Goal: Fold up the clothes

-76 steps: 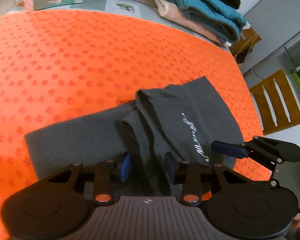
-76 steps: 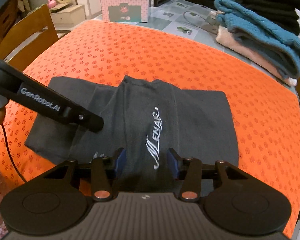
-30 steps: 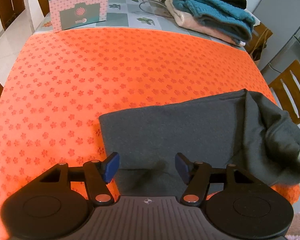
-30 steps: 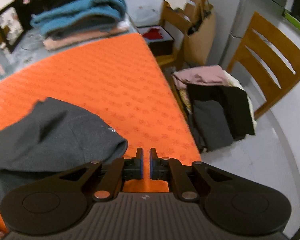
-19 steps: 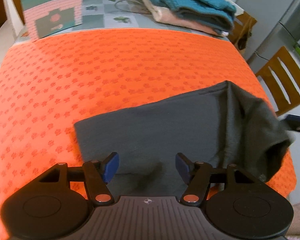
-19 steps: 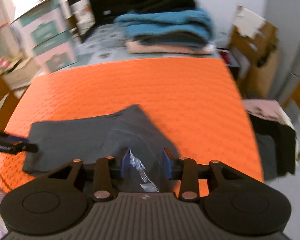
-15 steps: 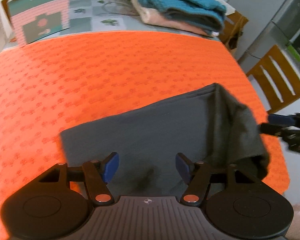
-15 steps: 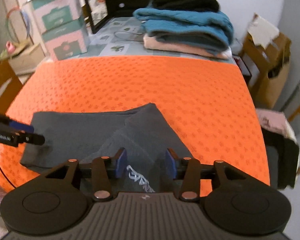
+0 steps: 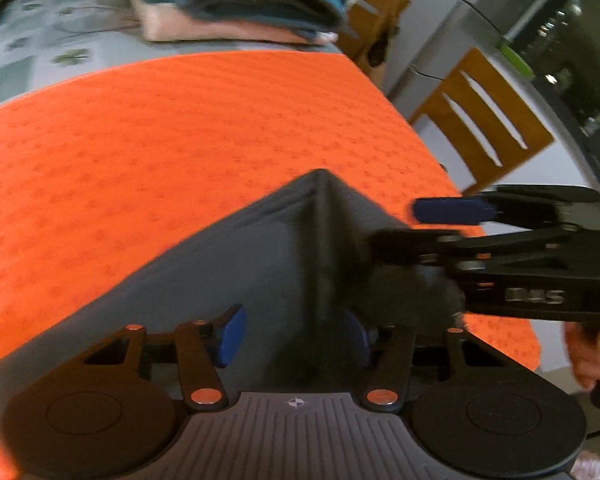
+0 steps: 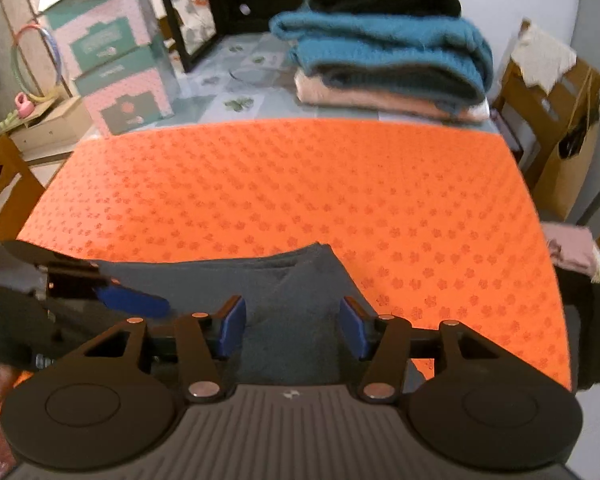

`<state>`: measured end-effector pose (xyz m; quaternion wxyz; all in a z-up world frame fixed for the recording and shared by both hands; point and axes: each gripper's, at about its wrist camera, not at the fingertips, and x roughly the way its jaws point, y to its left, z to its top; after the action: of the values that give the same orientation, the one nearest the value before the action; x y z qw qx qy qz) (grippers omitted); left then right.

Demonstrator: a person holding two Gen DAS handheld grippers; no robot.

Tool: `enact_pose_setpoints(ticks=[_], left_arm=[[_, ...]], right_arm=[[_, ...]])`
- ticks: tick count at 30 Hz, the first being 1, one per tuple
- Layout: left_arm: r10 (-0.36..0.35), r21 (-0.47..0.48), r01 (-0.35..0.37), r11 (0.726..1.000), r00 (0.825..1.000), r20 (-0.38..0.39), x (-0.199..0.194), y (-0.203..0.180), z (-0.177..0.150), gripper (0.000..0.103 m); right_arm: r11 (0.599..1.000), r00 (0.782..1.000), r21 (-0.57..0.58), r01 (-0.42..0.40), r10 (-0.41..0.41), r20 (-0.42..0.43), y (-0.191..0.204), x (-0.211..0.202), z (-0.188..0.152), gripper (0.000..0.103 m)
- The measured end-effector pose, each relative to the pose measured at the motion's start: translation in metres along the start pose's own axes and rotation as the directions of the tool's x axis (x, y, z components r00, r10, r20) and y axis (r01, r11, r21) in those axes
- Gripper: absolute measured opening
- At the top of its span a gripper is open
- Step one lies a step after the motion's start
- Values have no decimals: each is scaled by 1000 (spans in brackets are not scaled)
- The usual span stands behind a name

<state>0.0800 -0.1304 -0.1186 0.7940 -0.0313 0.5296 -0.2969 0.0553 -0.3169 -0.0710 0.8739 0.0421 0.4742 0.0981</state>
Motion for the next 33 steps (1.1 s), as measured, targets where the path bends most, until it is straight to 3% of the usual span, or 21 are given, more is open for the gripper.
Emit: enact_pose_setpoints(ticks=[5, 13, 15, 17, 19, 22, 27, 30, 33], left_arm=[[-10, 96, 12, 995, 1000, -22, 23, -22, 6, 53], [-27, 120, 33, 992, 998, -56, 42, -34, 1, 37], [-24, 128, 31, 991, 998, -53, 41, -35, 0, 28], [-15, 142, 21, 990, 999, -42, 37, -38, -2, 12], [-3, 146, 6, 989, 1000, -17, 29, -38, -3, 4], [67, 133, -72, 989, 997, 42, 11, -35, -5, 4], [65, 42, -70, 997, 991, 117, -29, -23, -6, 3], [94, 0, -95, 995, 977, 189, -61, -18, -6, 3], [144, -57, -133, 989, 948, 284, -103, -8, 1, 3]], right_arm=[[999, 998, 30, -24, 26, -65, -14, 24, 2, 50], [999, 990, 15, -31, 32, -137, -20, 48, 0, 49], [1000, 989, 13, -29, 30, -144, -21, 51, -1, 36], [999, 990, 21, -28, 31, -141, -22, 51, -1, 22], [999, 991, 35, -23, 27, -128, -24, 47, -2, 15], [999, 997, 50, -14, 17, -72, -25, 31, -3, 12], [993, 998, 114, -25, 18, 58, -33, -20, 2, 11], [989, 990, 141, -37, 16, 142, -36, -55, 6, 10], [978, 975, 185, -97, 55, 216, -39, -86, 11, 10]])
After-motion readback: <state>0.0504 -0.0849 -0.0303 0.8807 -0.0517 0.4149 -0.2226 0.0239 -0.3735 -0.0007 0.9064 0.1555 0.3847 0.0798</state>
